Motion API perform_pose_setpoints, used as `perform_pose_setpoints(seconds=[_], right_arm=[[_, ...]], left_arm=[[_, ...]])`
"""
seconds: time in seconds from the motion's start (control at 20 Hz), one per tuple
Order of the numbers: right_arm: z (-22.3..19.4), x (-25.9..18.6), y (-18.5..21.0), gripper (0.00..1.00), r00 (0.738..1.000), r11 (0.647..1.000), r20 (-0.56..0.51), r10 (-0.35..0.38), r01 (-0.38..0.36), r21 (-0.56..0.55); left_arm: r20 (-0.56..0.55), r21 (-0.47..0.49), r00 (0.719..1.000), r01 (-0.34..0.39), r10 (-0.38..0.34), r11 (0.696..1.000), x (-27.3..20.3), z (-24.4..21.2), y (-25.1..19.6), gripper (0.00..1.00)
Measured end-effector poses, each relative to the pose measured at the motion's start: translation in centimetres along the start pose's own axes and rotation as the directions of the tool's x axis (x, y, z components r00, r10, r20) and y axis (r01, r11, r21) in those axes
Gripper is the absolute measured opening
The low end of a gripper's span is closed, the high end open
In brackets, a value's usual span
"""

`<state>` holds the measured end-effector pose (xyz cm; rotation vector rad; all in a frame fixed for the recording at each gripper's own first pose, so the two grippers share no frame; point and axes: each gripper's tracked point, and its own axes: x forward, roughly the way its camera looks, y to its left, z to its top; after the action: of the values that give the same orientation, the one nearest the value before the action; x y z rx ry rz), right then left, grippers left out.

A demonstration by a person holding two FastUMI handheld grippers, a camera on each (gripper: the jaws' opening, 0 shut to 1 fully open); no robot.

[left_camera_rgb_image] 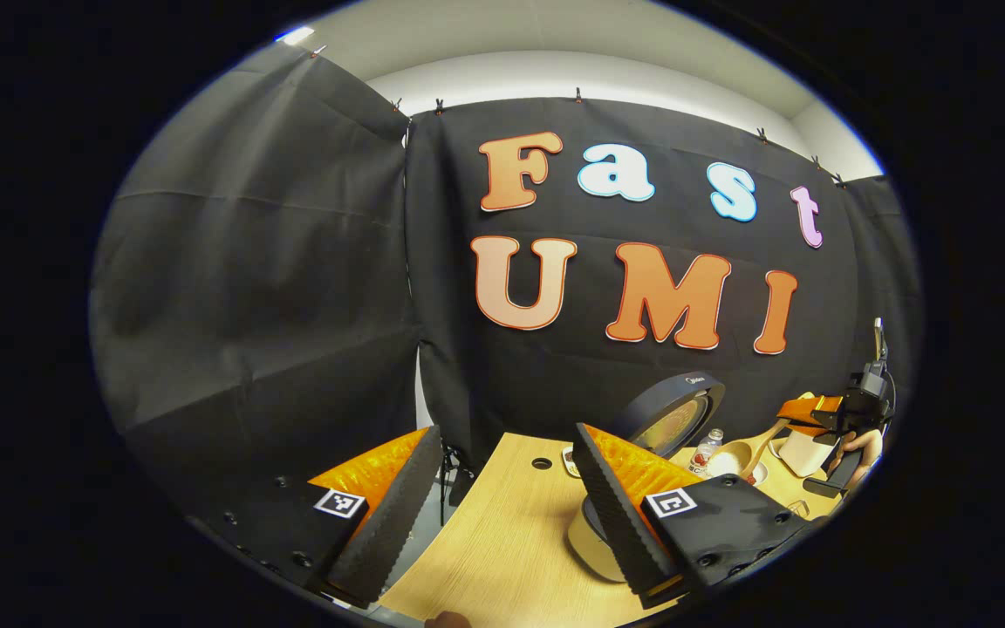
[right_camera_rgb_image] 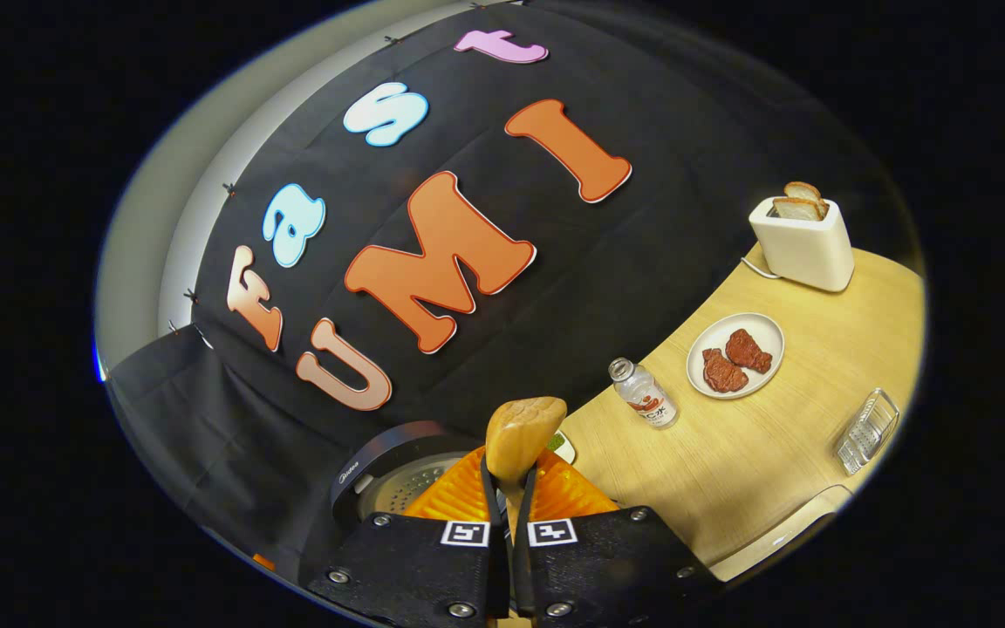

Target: Close the left gripper, press the button to open the rice cooker; take a wooden spoon from the chopstick holder with the right hand, scoop a spoonful of rice and pour it into the rice cooker, then put the wooden spoon back into the chopstick holder.

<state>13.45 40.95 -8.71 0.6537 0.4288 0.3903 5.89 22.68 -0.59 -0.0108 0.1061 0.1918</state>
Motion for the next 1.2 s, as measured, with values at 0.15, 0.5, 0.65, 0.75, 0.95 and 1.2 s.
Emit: perform_pose_setpoints(seconds=[0.15,0.5,0.65,0.75,0.95,1.2], right_arm=[[-0.1,0.4,0.4,0.02,1.000,0.998,0.003,-0.005,0.006,-0.064],[-0.4,0.7,1.9,0.02,1.000,0.978,0.013,0.014,-0.011,-0.208],[-0.8,0.7,2.5,0.02,1.000,0.962,0.011,0.025,-0.022,-0.271],[-0.9,0.6,3.0,0.02,0.999,0.954,0.011,0.035,-0.030,-0.299],[-1.4,0.5,4.2,0.02,0.998,0.928,0.009,0.056,-0.049,-0.370],[-1.9,0.3,5.6,0.02,0.996,0.880,0.012,0.090,-0.074,-0.470]], left_arm=[[-0.001,-0.002,1.000,0.003,-0.003,1.000,0.2,-0.1,-0.2,1.00],[-0.005,-0.005,1.000,0.000,0.000,1.000,0.9,-0.3,-0.1,1.00],[-0.008,-0.007,1.000,-0.003,0.003,1.000,0.9,-0.4,0.0,1.00],[-0.007,-0.010,1.000,-0.003,0.003,1.000,0.9,-0.4,0.1,0.99],[-0.006,-0.012,1.000,-0.006,0.006,1.000,1.0,-0.3,0.2,1.00],[-0.008,-0.012,1.000,-0.006,0.006,1.000,0.9,-0.4,0.3,1.00]])
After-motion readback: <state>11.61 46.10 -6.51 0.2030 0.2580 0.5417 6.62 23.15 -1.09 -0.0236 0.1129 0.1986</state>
